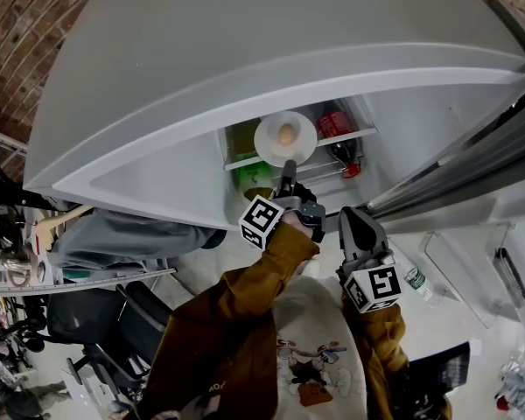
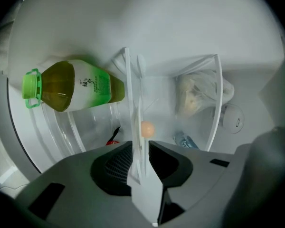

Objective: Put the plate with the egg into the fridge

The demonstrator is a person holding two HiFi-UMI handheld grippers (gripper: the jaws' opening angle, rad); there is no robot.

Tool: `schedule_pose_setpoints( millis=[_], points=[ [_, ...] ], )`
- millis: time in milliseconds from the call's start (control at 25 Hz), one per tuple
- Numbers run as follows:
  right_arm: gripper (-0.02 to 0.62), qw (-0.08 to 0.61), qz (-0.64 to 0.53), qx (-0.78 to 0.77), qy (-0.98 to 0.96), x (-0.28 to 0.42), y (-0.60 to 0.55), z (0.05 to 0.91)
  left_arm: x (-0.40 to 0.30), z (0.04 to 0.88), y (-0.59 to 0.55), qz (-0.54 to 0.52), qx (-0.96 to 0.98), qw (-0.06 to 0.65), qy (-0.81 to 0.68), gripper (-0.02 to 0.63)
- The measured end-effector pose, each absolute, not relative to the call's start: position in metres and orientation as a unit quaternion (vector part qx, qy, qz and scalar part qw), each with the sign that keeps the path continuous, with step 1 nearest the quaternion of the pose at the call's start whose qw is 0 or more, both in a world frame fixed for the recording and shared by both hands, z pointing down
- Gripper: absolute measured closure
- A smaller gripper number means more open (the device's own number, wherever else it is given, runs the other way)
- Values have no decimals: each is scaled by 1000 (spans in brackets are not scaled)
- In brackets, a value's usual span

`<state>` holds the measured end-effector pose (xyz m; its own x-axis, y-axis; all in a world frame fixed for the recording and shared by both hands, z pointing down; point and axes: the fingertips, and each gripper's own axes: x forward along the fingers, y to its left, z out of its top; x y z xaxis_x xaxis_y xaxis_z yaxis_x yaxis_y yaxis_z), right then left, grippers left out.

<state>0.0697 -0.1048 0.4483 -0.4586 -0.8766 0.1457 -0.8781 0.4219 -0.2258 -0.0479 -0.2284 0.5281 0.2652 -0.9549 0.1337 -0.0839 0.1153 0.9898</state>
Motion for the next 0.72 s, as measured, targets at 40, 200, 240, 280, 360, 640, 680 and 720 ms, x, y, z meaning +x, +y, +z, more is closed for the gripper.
schedule_pose_setpoints(
  millis=[40,200,240,280,360,640,680,720],
  points=[
    [592,3,136,521,-843,71,-105,449,-47,529,-229,-377,548,578,-474,497],
    [592,5,133,521,-843,74,-104,448,-48,528,-229,-375,548,576,-476,580],
    [592,5,133,521,-843,74,-104,448,-49,527,-230,-375,548,575,-477,584],
    [592,5,133,522,-843,74,-104,448,-50,527,-230,-375,549,573,-479,588],
    [592,4,133,521,-843,75,-104,449,-52,526,-231,-377,549,571,-481,589],
    [592,4,136,521,-843,77,-103,450,-53,522,-234,-386,555,566,-472,591],
    [592,3,137,522,-842,77,-103,450,-53,520,-235,-388,557,564,-469,590],
    [592,3,138,522,-842,78,-103,451,-54,518,-236,-390,559,563,-468,589]
  ],
)
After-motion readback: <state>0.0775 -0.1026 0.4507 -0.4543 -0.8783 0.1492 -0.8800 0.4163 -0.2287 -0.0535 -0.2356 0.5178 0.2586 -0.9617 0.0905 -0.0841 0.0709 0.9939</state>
